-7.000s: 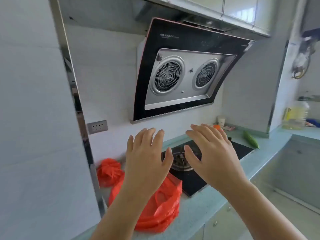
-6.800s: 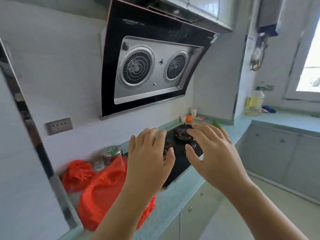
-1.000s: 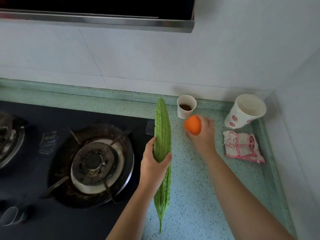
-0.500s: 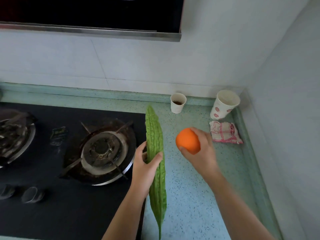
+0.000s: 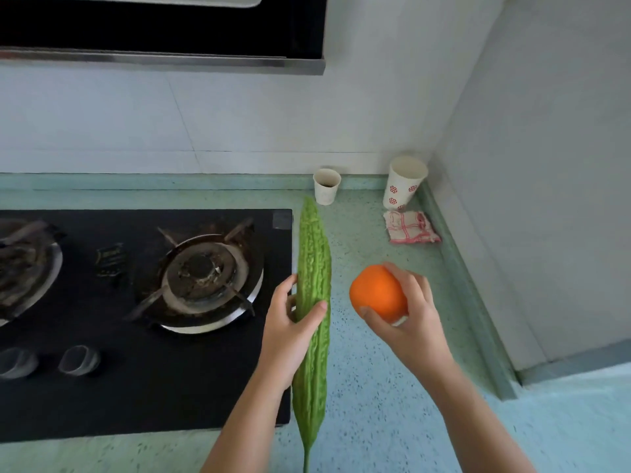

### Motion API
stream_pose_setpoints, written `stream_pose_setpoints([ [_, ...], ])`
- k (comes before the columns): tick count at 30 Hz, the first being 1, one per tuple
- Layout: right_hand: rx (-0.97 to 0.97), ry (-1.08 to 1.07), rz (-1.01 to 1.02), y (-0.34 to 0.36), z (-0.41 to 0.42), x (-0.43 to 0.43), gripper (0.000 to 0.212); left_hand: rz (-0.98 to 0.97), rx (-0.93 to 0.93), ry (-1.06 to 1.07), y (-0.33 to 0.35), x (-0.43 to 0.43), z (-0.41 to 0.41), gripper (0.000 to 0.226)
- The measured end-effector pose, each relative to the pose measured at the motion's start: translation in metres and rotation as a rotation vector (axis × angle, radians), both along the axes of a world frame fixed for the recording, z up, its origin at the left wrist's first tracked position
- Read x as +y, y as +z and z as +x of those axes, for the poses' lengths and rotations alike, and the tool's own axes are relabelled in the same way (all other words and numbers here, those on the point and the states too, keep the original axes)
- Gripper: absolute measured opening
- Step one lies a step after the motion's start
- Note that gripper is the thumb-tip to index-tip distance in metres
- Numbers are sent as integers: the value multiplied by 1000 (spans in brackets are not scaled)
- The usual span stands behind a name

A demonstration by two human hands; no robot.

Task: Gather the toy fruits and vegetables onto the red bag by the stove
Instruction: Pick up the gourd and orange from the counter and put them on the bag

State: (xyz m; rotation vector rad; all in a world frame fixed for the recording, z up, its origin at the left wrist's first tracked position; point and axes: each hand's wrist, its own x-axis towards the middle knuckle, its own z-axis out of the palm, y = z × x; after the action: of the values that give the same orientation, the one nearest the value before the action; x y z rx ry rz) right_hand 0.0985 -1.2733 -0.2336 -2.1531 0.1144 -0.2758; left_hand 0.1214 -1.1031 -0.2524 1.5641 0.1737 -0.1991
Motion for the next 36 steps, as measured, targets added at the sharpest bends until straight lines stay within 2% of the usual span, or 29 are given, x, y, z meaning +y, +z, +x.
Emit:
stream_pose_setpoints([
  [10,-134,110,13,42,-62,-17,67,140,-162,-1,30,-6,-81,56],
  [15,-140,222,65,46,-96,-24,66,248,-260,134,46,-21,-137,61],
  [21,-152,317,148,54,-124,-7,65,276,-267,261,57,-13,-190,61],
  [28,-146,490,151,66,-147,48,66,223,-242,440,69,32,-242,57],
  [36,-118,742,124,65,-187,183,69,204,-191,704,57,144,-318,57],
])
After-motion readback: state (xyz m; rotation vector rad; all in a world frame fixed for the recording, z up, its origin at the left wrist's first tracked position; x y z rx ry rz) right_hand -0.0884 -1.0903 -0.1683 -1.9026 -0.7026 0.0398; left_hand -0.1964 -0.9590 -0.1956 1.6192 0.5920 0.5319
